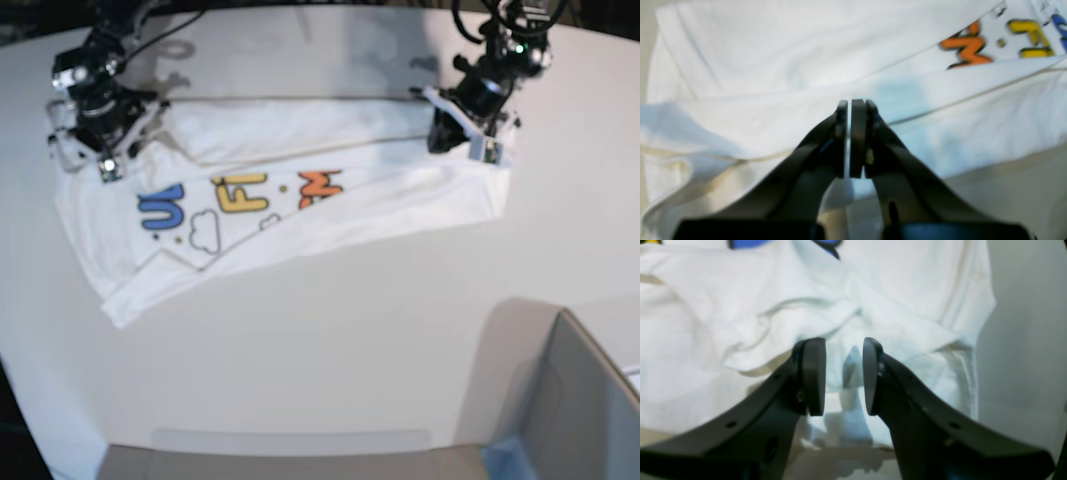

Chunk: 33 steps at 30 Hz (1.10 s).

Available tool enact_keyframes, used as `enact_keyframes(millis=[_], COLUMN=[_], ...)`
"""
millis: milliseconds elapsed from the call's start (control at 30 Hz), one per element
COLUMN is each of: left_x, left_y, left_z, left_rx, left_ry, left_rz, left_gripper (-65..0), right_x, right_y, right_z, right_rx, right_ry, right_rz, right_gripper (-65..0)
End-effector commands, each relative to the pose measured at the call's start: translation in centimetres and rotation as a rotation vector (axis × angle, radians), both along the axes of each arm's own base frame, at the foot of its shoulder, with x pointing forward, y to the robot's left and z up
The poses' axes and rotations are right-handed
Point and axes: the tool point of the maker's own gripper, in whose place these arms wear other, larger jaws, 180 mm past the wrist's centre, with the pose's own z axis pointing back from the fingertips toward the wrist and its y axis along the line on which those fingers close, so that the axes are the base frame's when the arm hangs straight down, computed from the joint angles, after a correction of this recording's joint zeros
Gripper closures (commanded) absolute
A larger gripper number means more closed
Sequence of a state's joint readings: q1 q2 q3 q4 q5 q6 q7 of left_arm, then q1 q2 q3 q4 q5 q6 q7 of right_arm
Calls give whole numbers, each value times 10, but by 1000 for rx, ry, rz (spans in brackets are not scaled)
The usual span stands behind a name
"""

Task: Layout the t-shirt on the table in an organized manner, then fold the t-shirt properly
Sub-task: 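Lower both grippers onto the folded edge and pinch the fabric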

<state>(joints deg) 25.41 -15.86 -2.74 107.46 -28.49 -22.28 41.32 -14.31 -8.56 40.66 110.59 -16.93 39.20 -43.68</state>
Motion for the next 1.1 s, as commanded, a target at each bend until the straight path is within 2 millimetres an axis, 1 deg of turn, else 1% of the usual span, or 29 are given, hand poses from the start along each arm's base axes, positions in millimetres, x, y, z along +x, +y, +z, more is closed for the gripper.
enact_keyframes(millis=[0,67,167,300,367,500,600,767,833,933,1067], left_x=[9,11,13,5,1,-3,-7,-13,-17,-19,-19], left_y=[0,4,10,14,8,-8,-16,-29,-33,-32,-31], left_z=[6,-6,-23,-40,-45,-48,-53,-62,-66,-67,-67], left_rx=[-5,5,9,10,6,-7,25,159,191,203,204], left_ry=[-24,28,85,147,164,176,186,189,192,196,197], left_rz=[-4,-4,8,18,0,-44,-86,-195,-228,-232,-229], left_gripper=[-16,-16,-16,-15,-15,-15,-15,-14,-14,-14,-14], right_x=[6,9,9,3,2,-2,4,40,54,68,79], right_y=[3,13,27,40,41,41,44,46,52,56,56], right_z=[7,2,-13,-33,-35,-37,-34,-12,-2,8,18], right_rx=[-4,13,45,82,86,87,89,84,84,82,76], right_ry=[-31,-20,19,75,80,89,73,-14,-49,-84,-115], right_rz=[25,52,88,116,115,115,122,133,152,169,172], right_gripper=[-196,-196,-196,-196,-196,-196,-196,-196,-196,-196,-196])
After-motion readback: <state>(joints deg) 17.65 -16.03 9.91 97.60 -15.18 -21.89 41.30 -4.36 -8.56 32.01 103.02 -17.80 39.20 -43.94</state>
